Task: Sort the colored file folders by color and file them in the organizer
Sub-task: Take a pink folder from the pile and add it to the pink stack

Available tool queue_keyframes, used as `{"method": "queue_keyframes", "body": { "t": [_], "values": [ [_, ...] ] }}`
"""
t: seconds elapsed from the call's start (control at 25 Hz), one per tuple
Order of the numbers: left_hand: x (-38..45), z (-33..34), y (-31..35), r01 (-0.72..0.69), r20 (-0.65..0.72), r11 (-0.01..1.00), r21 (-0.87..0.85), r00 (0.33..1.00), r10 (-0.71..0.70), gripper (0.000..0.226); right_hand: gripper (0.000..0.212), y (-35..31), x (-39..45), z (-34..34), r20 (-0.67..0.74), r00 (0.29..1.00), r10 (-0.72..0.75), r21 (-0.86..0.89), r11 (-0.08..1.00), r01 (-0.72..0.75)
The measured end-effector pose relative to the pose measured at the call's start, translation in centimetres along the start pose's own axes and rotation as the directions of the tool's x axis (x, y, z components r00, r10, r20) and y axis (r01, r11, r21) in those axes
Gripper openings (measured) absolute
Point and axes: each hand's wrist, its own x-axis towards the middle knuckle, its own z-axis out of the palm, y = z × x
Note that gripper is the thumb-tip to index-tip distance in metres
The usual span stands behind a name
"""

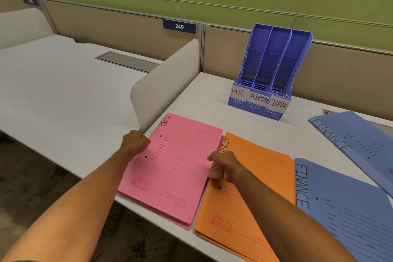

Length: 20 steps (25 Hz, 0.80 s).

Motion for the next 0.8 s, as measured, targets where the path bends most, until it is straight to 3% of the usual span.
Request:
{"method": "queue_keyframes", "body": {
  "t": [0.08,0.2,0.32,0.4,0.56,0.8],
  "values": [
    [-1.0,0.6,0.8,-0.079,0.026,0.997,0.022,0.997,0.079,0.022,0.032,0.2,0.2,-0.4,-0.017,1.0,-0.014,-0.016,1.0,0.014],
    [-2.2,2.2,1.6,-0.286,0.034,0.941,0.179,0.958,0.285,0.059,0.035,0.6,0.3,-1.1,-0.089,0.984,-0.155,-0.02,0.988,0.153],
    [-3.6,4.9,2.6,-0.434,0.101,0.822,0.369,0.898,0.429,0.077,0.039,0.8,-0.4,-2.5,-0.173,0.894,-0.413,-0.324,0.881,0.344],
    [-4.7,6.9,3.7,-0.488,0.144,0.754,0.439,0.867,0.477,0.083,0.056,1.3,-1.0,-4.0,-0.127,0.841,-0.525,-0.528,0.754,0.391],
    [-6.6,10.5,5.9,-0.56,0.208,0.693,0.454,0.823,0.528,0.092,0.087,2.8,-1.0,-7.6,-0.048,0.809,-0.586,-0.736,0.568,0.368],
    [-9.7,16.3,9.9,-0.668,0.258,0.6,0.441,0.734,0.628,0.101,0.096,5.6,-0.6,-14.9,-0.107,0.757,-0.645,-0.855,0.448,0.262]
  ]
}}
